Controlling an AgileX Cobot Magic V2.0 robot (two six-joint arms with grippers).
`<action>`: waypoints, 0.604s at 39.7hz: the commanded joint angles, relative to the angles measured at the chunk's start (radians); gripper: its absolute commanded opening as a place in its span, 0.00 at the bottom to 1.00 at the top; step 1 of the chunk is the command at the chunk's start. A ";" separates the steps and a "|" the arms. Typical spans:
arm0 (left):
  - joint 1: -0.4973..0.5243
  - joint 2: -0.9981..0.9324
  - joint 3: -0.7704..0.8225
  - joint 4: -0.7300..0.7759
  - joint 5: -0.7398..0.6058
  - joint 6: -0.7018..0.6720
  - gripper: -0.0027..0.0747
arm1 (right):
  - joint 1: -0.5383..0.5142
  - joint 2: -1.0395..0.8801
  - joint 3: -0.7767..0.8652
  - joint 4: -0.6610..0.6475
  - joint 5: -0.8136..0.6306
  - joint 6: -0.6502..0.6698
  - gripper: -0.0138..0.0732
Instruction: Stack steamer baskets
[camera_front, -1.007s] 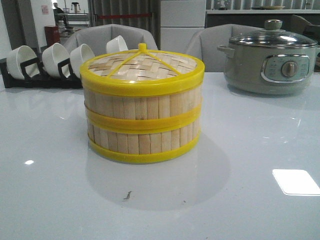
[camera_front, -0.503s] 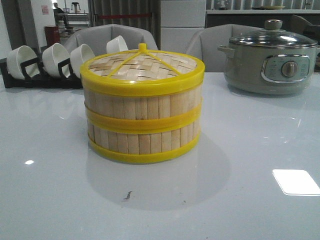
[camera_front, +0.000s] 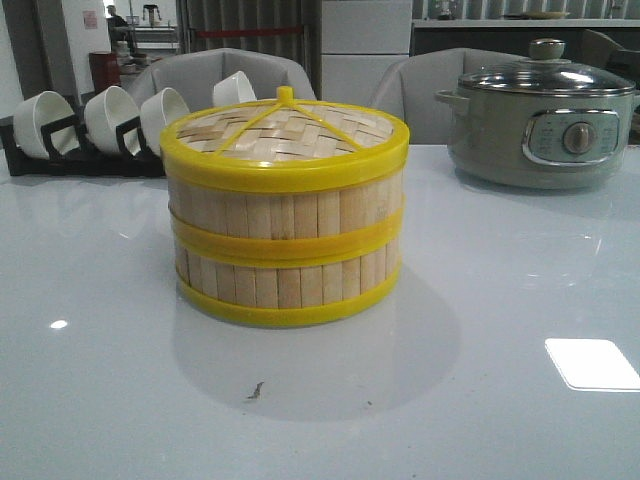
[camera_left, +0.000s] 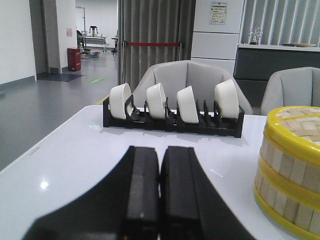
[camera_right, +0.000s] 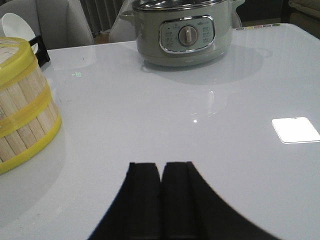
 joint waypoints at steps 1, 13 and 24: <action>0.001 -0.014 0.000 0.002 -0.076 0.002 0.15 | -0.003 -0.021 -0.015 0.000 -0.097 -0.005 0.22; 0.001 -0.014 0.000 0.002 -0.076 0.002 0.15 | -0.003 -0.021 -0.015 -0.022 -0.115 -0.005 0.22; 0.001 -0.014 0.000 0.002 -0.076 0.002 0.15 | -0.003 -0.021 -0.015 -0.045 -0.142 -0.005 0.22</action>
